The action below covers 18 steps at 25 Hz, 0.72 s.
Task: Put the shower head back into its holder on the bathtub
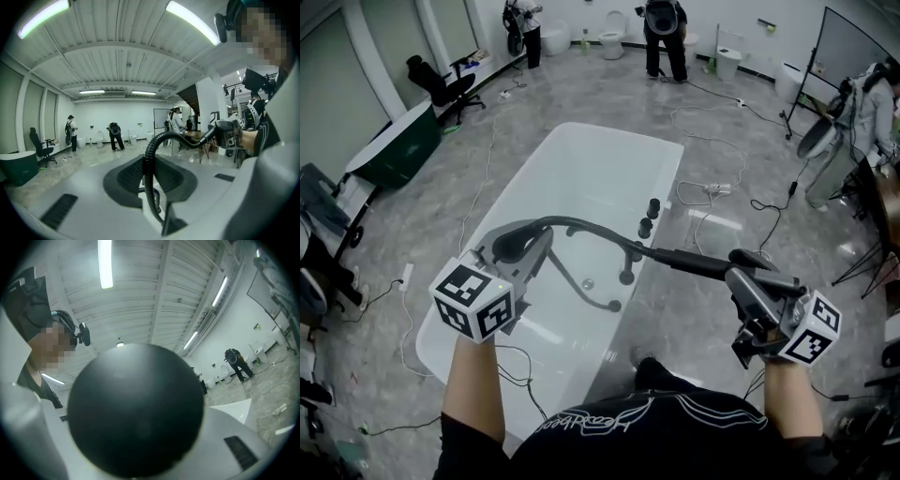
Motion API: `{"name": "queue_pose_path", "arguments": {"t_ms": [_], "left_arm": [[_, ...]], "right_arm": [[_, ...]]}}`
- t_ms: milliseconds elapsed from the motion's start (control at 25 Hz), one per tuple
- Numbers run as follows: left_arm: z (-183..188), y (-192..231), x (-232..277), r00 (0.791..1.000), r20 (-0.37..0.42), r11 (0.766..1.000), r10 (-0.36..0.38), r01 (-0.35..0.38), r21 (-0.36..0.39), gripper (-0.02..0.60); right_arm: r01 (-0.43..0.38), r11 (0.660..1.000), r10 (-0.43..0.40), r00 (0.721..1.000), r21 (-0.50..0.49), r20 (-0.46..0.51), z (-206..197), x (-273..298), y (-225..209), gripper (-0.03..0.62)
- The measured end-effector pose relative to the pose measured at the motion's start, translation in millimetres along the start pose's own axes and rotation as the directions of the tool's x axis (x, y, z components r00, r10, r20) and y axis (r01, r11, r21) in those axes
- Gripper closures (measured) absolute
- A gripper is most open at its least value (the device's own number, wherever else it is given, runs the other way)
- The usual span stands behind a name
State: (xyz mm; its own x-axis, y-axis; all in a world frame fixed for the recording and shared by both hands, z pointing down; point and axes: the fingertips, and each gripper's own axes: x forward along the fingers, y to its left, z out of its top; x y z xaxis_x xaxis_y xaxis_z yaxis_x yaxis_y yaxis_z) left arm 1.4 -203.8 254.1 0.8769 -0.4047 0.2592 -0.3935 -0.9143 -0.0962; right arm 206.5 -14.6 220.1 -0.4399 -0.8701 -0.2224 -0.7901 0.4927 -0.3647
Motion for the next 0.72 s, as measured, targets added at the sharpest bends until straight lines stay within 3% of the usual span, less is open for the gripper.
{"name": "queue_pose_path", "arguments": {"t_ms": [280, 720], "left_arm": [[-33.5, -1.0, 40.5, 0.997, -0.060, 0.997, -0.038, 0.034, -0.066, 0.517], [-109.3, -13.3, 79.3, 0.983, -0.145, 0.974, -0.114, 0.081, -0.212, 0.517]], "right_arm": [[0.042, 0.999, -0.041, 0.999, 0.018, -0.034, -9.1, 4.1, -40.0, 0.456], [0.074, 0.996, -0.070, 0.995, 0.047, -0.064, -8.5, 14.1, -69.3, 0.456]]}}
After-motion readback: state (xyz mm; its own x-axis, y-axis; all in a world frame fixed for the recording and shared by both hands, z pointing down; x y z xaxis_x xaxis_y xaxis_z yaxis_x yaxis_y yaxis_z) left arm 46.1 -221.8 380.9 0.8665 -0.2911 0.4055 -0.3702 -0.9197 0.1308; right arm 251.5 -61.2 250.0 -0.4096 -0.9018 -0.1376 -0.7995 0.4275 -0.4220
